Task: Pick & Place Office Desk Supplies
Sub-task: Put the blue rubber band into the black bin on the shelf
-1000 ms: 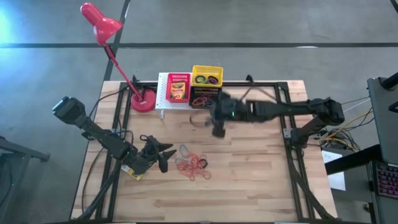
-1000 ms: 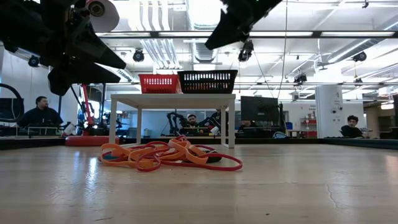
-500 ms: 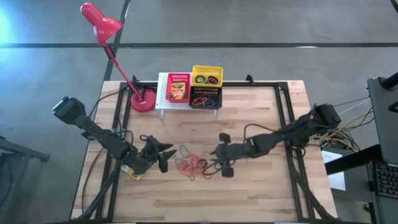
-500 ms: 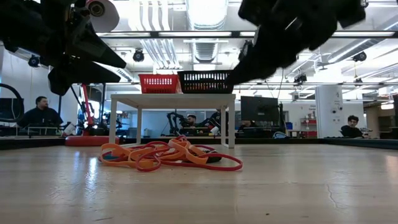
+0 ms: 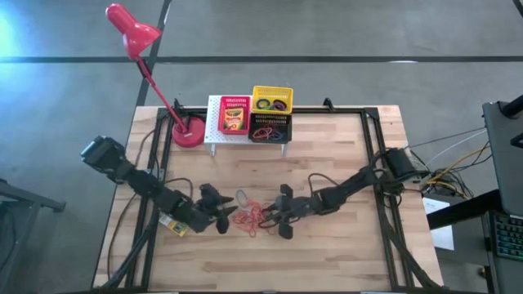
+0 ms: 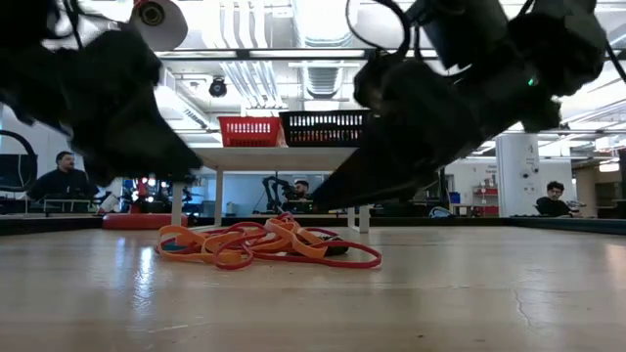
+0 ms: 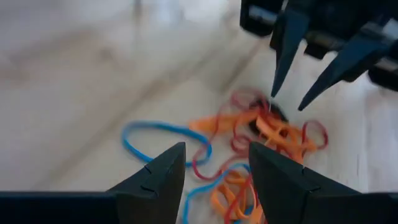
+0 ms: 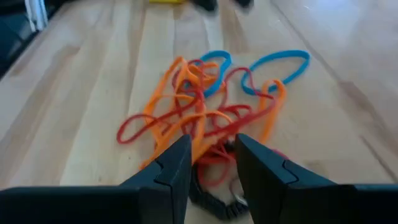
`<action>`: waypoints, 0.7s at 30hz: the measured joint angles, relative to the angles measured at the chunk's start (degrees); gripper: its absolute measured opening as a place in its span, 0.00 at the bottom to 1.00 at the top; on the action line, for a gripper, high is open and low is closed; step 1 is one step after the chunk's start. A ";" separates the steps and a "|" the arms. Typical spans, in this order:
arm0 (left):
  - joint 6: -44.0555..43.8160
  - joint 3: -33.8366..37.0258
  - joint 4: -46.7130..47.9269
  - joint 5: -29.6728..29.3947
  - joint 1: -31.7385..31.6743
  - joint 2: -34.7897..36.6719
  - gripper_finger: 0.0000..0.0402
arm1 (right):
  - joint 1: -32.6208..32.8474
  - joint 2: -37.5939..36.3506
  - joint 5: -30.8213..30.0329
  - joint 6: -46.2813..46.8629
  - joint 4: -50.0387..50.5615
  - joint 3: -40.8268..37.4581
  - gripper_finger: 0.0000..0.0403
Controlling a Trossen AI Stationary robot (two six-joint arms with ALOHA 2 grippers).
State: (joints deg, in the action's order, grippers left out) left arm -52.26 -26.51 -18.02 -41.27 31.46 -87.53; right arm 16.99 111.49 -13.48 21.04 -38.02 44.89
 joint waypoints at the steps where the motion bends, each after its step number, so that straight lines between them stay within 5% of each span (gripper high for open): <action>1: -0.48 -0.80 0.02 2.82 -1.18 -1.47 0.45 | 0.00 0.94 0.03 0.01 -1.38 0.12 0.29; 7: -0.08 -6.51 5.17 17.04 -8.44 -7.50 0.41 | 0.02 1.38 1.50 -0.07 -1.72 0.63 0.27; 21: 5.52 -11.61 17.48 18.93 -12.41 -8.96 0.30 | 0.04 1.02 1.61 0.89 -1.23 -0.11 0.28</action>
State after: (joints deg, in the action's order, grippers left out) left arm -46.74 -38.12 -0.54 -22.34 19.04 -96.49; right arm 17.04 112.51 -11.87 21.92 -39.24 44.77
